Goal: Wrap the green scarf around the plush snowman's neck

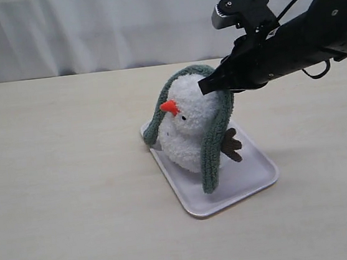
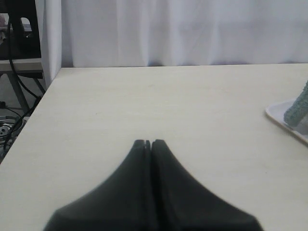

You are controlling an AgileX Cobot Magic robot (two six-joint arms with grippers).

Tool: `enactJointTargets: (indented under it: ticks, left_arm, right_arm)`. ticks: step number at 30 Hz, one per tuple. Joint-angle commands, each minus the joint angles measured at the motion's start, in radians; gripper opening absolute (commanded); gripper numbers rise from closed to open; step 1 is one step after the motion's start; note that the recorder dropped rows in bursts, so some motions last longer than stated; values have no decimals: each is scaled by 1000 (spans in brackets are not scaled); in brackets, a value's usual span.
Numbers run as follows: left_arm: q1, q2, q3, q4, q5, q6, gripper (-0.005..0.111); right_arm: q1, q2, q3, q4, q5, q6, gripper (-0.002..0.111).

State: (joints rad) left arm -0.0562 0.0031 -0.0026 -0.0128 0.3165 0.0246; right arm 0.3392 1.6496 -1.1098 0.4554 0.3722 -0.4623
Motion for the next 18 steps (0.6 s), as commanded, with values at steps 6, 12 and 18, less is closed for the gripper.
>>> enactJointTargets:
  ticks: [6,12,18]
  left_arm:
    - [3,-3,3,0,-6,-4,0]
    - [3,-3,3,2,-6,-4,0]
    - [3,-3,3,2,-6,-4,0]
  right_arm:
    - [-4,30,-5,-60,50,30,4]
    - [-4,61,-5,-78,82,30,4]
    - [-4,63,-5,-73,81,40,4]
